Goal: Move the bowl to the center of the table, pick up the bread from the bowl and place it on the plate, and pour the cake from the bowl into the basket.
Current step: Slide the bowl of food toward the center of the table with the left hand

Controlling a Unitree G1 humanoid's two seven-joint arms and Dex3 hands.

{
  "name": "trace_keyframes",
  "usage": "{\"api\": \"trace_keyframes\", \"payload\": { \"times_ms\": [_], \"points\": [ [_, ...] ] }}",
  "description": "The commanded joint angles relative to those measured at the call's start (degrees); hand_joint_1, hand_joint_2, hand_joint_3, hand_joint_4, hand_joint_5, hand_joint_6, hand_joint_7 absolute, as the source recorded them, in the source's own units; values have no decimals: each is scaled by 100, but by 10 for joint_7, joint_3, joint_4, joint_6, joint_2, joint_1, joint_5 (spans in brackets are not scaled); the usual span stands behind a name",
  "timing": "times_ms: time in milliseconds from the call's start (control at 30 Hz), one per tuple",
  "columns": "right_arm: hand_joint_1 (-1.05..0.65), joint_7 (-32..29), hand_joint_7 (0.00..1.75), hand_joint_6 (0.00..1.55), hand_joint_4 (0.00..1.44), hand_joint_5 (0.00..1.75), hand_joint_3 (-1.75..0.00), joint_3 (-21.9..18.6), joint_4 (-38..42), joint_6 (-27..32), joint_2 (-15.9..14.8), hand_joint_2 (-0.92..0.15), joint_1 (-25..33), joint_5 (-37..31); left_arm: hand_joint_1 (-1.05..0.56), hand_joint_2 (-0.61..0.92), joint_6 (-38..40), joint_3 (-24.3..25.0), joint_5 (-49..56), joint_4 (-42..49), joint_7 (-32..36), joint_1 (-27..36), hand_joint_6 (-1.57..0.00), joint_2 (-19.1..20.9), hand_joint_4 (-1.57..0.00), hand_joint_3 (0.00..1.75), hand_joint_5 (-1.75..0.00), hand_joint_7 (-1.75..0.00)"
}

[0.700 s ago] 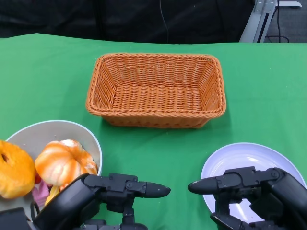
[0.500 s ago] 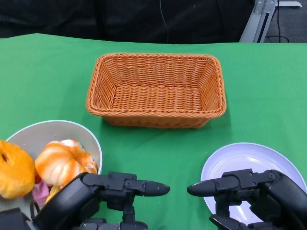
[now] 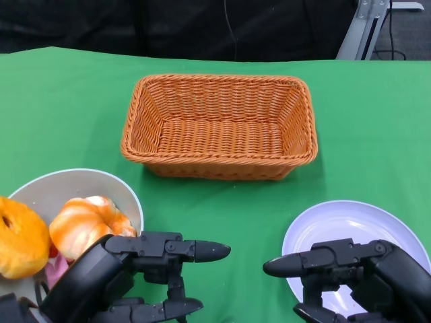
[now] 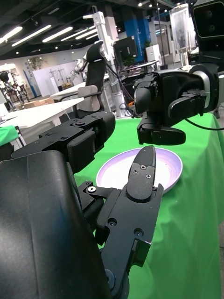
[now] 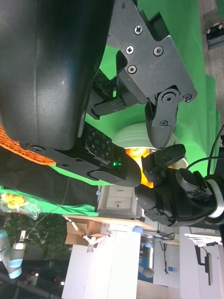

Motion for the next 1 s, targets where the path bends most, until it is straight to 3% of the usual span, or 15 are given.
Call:
{"api": "trace_keyframes", "payload": {
  "times_ms": [33,533,833,933,1000],
  "points": [
    [-20,3,0,89,82,160,-67,-1,5,-1,-8,-64,-2,-3,-26,92,-17,7,-9,8,2,-4,-81,-1,-84,16,-144,-1],
    [-19,4,0,89,82,159,-74,-3,10,0,-5,-60,-1,-8,-26,92,-14,6,-11,12,5,-2,-83,-3,-84,15,-145,-1],
    [-18,-8,7,106,78,165,-81,3,8,4,8,-59,0,-4,-21,92,-23,11,-9,22,14,0,-99,-15,-83,14,-143,-7],
    [-16,-12,17,119,74,163,-90,5,12,9,17,-55,-2,5,-18,92,-23,12,-11,25,18,0,-111,-20,-81,18,-140,-12],
    [-17,-12,75,98,73,161,-101,5,13,11,20,-49,-3,8,-15,91,-18,11,-19,27,16,0,-112,-22,-80,21,-139,-25]
  ]
}}
